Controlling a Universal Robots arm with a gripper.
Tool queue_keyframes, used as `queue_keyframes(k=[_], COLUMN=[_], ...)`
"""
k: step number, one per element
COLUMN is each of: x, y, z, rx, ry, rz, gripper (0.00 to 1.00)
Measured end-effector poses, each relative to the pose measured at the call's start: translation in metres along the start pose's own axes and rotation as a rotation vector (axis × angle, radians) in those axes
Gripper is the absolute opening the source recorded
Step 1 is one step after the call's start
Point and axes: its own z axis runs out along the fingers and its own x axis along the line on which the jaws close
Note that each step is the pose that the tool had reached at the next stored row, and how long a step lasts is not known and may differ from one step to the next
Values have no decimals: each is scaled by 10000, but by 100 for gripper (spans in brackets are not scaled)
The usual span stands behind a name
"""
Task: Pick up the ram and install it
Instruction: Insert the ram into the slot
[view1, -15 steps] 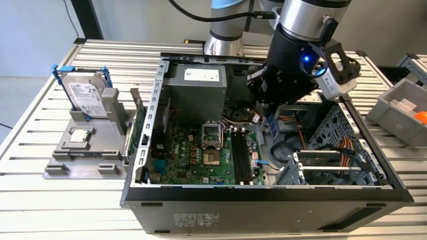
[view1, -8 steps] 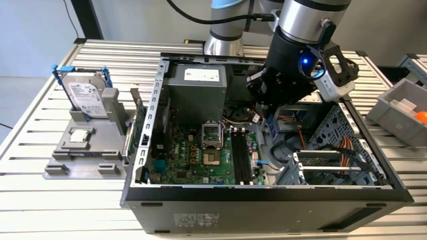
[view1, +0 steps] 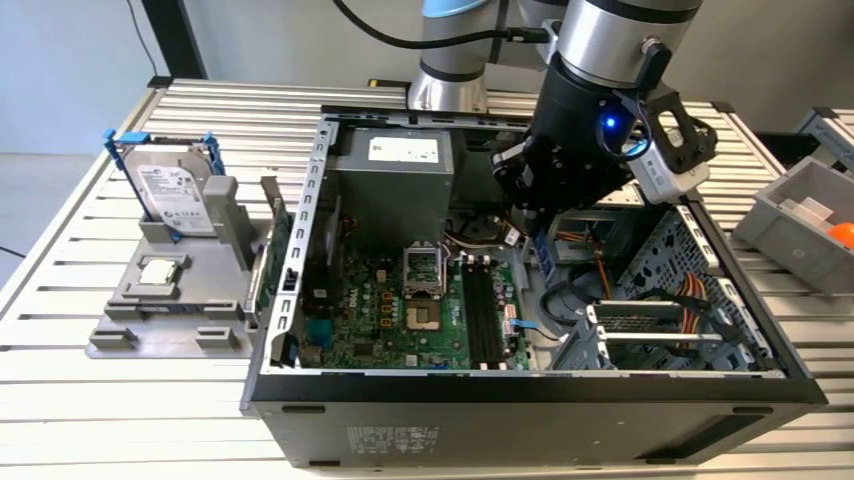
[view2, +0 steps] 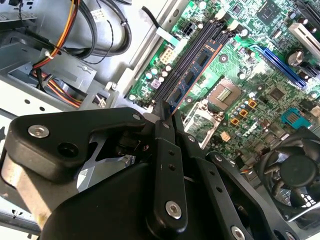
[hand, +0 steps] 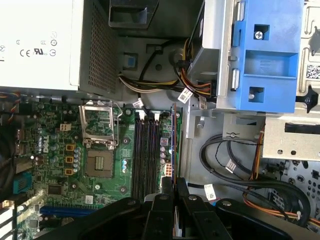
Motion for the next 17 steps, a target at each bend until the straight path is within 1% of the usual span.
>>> queue_keyframes(k=[5,8,11,17], x=[0,0,-1,-2], y=[0,0,-1,-2], z=[2,22,61,163], rx=[0,-3,-1,0], ry=[0,0,0,0], rz=[1,1,1,1], gripper=[0,0,0,0])
